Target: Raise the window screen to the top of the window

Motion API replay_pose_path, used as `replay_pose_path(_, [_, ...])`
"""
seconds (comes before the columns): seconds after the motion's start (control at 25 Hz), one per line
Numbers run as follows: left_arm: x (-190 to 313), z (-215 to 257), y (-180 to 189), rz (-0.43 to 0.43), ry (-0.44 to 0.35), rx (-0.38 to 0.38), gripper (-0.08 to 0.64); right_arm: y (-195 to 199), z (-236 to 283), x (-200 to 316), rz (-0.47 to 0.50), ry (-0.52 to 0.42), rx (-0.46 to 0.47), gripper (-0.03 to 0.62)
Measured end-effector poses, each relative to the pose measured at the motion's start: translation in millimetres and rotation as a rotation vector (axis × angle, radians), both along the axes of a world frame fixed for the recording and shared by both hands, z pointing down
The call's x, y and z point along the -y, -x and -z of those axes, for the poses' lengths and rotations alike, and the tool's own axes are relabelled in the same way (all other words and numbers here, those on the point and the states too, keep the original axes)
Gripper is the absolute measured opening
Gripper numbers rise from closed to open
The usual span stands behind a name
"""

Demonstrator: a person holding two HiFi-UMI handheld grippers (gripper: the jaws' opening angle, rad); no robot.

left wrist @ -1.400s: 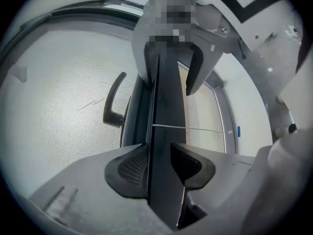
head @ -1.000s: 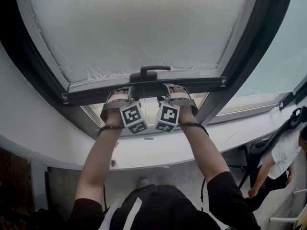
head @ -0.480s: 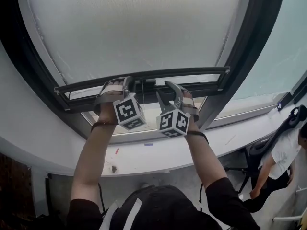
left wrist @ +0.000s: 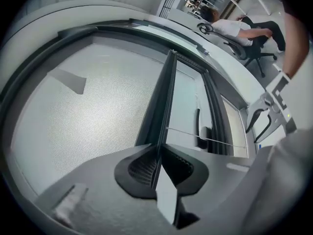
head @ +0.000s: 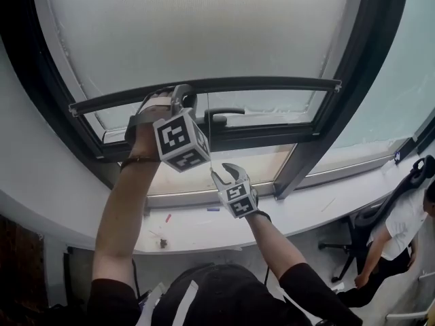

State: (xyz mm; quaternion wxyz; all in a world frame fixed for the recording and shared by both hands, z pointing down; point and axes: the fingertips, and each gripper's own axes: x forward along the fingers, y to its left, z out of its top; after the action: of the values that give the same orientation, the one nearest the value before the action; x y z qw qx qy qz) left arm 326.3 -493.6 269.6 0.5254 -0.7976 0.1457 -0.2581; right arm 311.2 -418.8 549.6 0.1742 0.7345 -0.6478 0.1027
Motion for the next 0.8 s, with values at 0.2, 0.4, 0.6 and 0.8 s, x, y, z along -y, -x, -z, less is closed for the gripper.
replay_pose_path(0.2, [-4.5, 29.0, -0.8, -0.023, 0.007, -0.009, 0.032, -4.7, -10.1, 28.7, -0.029, 0.031, 0.004, 0.169])
replay_pose_path(0.4, [-3.4, 49.2, 1.0, -0.036, -0.002, -0.048, 0.034, -12.8, -38.7, 52.7, -0.049, 0.085, -0.009, 0.176])
replay_pose_path(0.6, [-2.2, 82.6, 0.1, -0.047, 0.021, -0.099, 0.04, -8.3, -24.6, 56.1, -0.048, 0.02, -0.003, 0.086])
replay_pose_path(0.8, [0.1, 83.4, -0.8, -0.027, -0.006, -0.119, 0.04, -3.4, 7.0, 52.2, -0.016, -0.096, -0.003, 0.054])
